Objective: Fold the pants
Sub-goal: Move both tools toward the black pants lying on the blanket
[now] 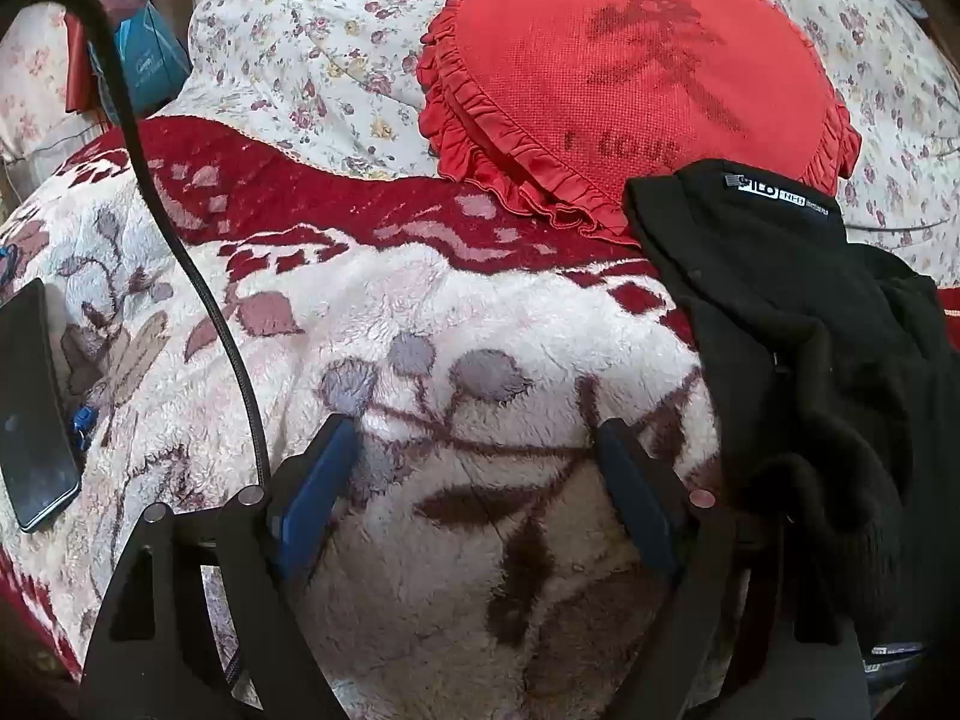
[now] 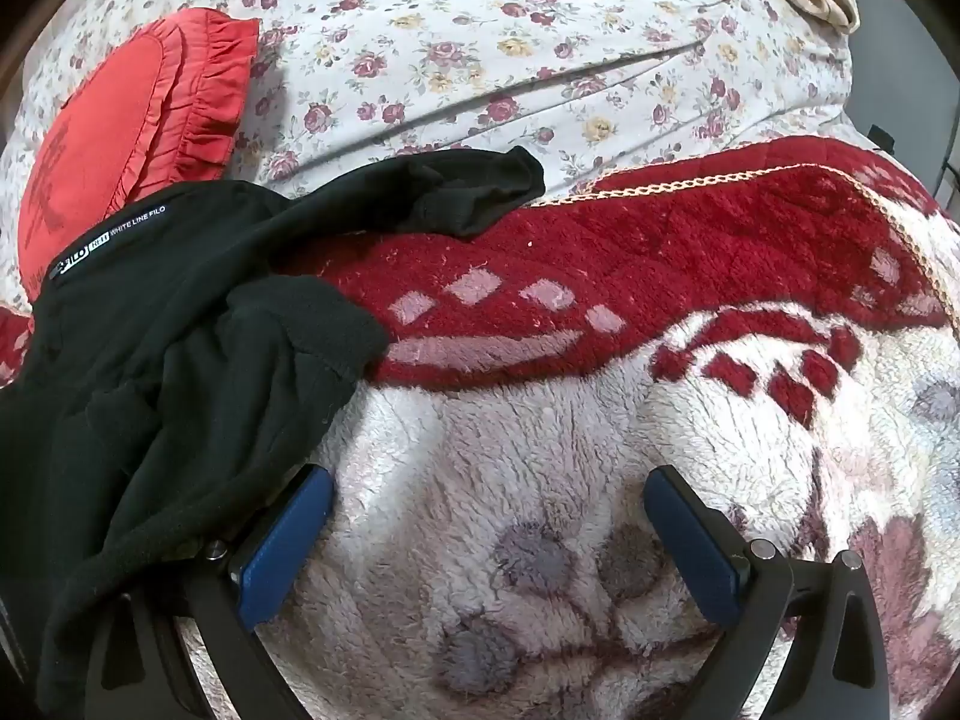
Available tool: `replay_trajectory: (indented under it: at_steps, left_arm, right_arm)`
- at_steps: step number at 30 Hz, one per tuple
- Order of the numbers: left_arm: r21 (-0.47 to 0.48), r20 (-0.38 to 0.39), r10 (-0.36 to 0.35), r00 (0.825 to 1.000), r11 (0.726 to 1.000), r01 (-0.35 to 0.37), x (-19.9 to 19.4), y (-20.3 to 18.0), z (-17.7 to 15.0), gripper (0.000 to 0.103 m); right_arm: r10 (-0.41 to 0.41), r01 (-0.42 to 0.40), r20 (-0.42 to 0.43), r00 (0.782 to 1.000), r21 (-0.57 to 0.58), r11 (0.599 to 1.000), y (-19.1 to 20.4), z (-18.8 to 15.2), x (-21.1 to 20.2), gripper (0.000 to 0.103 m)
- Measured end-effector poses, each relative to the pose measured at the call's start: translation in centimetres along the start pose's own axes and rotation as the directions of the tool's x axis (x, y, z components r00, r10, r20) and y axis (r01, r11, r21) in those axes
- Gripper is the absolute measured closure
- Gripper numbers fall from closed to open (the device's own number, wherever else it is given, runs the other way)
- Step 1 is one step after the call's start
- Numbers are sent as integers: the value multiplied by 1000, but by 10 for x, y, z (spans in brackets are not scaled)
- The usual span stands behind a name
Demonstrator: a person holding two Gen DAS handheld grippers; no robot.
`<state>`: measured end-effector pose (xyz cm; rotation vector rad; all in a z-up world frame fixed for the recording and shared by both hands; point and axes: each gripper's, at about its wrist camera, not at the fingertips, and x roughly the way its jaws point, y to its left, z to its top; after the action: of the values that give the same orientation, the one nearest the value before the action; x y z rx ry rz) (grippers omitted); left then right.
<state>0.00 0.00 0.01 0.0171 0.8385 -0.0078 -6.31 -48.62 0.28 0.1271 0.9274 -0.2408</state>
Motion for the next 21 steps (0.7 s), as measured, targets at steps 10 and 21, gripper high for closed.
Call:
replay_trajectory:
  at_steps: [10, 21]
  left_arm:
    - [-20, -91, -39, 995, 999, 37, -24, 8, 2, 20]
    - [-23, -24, -73, 997, 997, 73, -81, 2, 2, 20]
  right_arm:
    - [0, 0, 1, 1000, 1, 1000, 0, 0, 0, 0]
    - [4, -4, 0, 1000, 4, 1000, 1, 0, 0, 0]
